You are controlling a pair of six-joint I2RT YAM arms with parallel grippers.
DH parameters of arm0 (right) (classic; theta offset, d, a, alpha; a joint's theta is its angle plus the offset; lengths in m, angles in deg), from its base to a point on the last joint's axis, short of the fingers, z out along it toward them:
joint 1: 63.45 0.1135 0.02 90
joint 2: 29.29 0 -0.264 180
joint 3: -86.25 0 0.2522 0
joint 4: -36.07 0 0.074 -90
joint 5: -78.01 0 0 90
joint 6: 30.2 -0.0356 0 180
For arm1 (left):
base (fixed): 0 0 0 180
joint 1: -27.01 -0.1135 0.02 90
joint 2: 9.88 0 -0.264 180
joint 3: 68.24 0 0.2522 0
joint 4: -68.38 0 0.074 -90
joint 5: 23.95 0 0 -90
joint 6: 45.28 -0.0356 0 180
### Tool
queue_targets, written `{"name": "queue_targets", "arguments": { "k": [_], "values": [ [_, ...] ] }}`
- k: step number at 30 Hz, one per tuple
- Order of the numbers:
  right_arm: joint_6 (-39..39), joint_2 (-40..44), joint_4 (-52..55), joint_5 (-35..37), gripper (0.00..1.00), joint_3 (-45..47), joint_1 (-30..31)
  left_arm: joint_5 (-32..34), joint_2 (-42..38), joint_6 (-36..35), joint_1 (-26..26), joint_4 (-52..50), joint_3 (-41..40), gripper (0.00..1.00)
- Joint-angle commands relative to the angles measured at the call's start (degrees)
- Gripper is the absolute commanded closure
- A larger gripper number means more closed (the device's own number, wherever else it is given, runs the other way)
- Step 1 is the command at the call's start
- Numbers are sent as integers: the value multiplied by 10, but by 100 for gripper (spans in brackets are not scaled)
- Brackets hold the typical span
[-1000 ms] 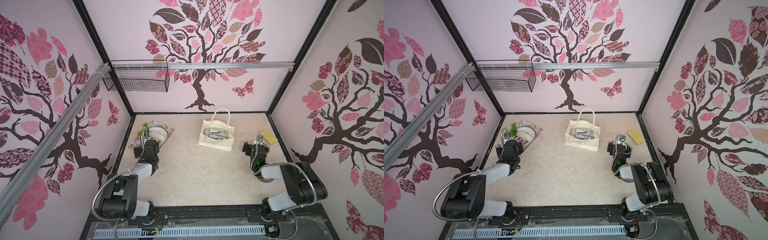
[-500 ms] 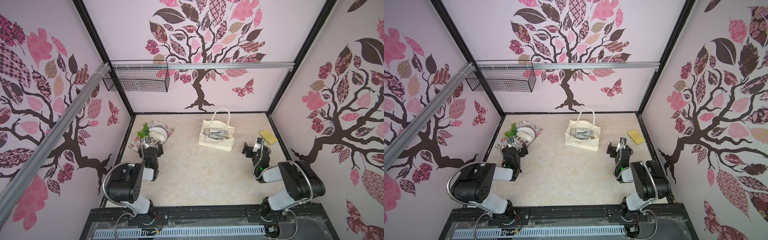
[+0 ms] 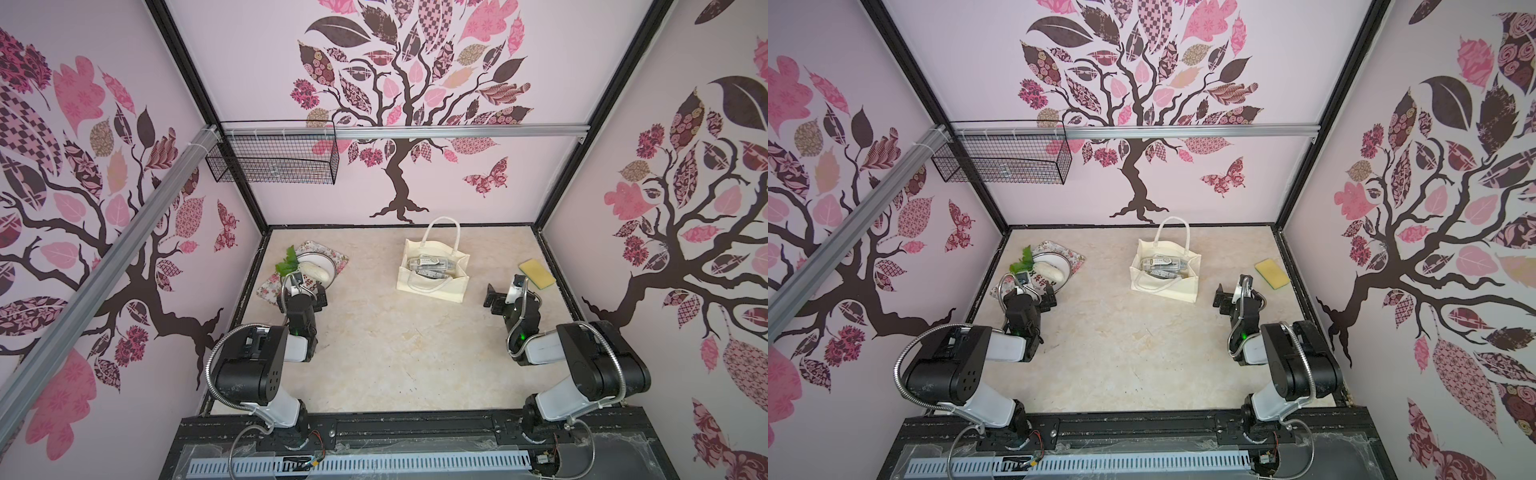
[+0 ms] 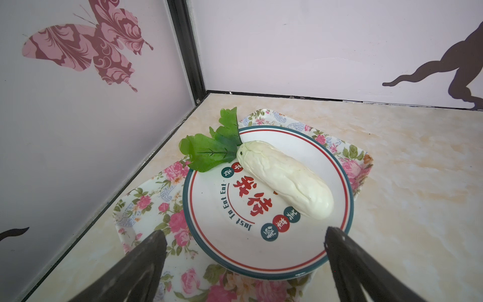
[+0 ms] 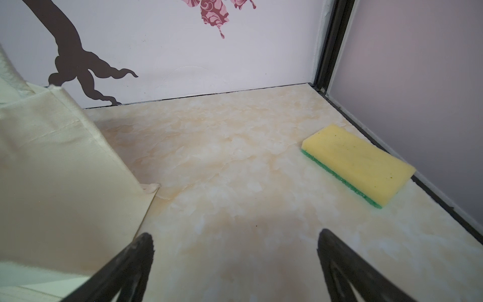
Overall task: Put the compass set into the canvas bag
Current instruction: Reset both arms
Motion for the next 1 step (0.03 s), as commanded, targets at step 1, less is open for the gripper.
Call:
{"name": "queue_targets", "arguments": {
  "k": [1],
  "values": [
    [0,-1,-10,-3,0,-8,-1,-2,3,1,-3,20,-8,3]
  ]
}}
